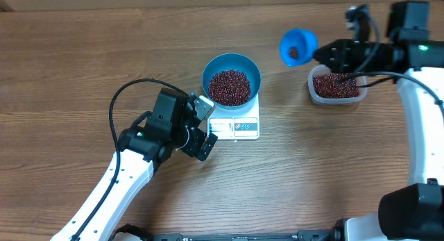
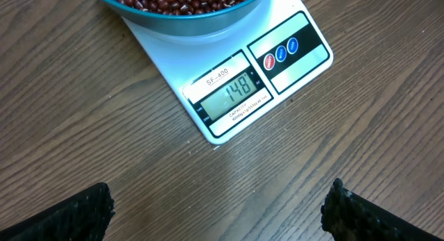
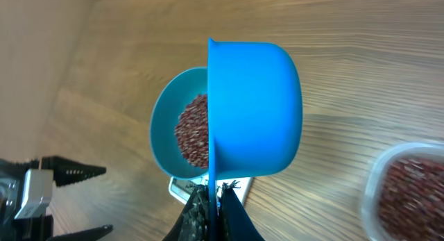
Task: Scoop item into bowl and weigh 150g on scale
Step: 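Scoop a small amount of beans and lift toward the bowl, then tilt the scoop over the teal bowl to add a few beans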
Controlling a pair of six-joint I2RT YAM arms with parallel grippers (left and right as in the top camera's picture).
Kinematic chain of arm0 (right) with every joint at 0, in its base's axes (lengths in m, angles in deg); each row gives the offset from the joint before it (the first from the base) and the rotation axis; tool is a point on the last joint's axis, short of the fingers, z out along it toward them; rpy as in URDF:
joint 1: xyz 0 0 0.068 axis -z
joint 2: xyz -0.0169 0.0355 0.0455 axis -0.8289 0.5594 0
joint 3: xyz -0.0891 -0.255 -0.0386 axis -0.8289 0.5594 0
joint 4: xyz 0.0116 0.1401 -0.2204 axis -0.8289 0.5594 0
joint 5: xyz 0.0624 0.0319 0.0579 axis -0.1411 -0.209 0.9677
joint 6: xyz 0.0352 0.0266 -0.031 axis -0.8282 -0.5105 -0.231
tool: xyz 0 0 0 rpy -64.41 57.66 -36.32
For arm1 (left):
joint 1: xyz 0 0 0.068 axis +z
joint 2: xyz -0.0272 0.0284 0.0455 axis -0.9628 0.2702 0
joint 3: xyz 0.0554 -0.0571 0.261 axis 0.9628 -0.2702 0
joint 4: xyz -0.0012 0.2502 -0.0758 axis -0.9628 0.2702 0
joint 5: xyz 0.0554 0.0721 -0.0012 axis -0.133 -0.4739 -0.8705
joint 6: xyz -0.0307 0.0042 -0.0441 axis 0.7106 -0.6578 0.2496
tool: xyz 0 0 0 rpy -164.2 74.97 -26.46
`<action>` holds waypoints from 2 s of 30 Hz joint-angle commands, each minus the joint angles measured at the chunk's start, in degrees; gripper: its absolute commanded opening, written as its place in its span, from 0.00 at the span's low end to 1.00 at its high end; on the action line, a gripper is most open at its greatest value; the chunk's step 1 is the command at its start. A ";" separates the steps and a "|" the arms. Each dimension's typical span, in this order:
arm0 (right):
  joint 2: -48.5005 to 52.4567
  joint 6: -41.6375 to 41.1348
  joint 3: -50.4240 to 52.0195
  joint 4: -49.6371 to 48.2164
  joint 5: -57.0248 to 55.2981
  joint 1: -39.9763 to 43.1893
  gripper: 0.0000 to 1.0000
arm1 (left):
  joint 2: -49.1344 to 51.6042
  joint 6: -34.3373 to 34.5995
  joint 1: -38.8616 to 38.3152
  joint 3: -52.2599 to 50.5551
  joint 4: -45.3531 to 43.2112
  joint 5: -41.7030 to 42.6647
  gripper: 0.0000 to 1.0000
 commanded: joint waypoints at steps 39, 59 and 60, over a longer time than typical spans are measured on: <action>-0.98 -2.40 -1.16 -7.10 -40.57 -30.73 0.04 | -0.04 0.81 0.20 1.38 -0.20 -0.33 1.00; -0.98 -0.59 -1.11 -7.30 -42.45 -32.59 0.04 | -0.04 0.81 0.20 1.38 -0.20 -0.33 1.00; -0.98 -0.35 -1.11 -7.28 -42.47 -32.59 0.04 | -0.04 0.81 0.20 1.38 -0.20 -0.33 1.00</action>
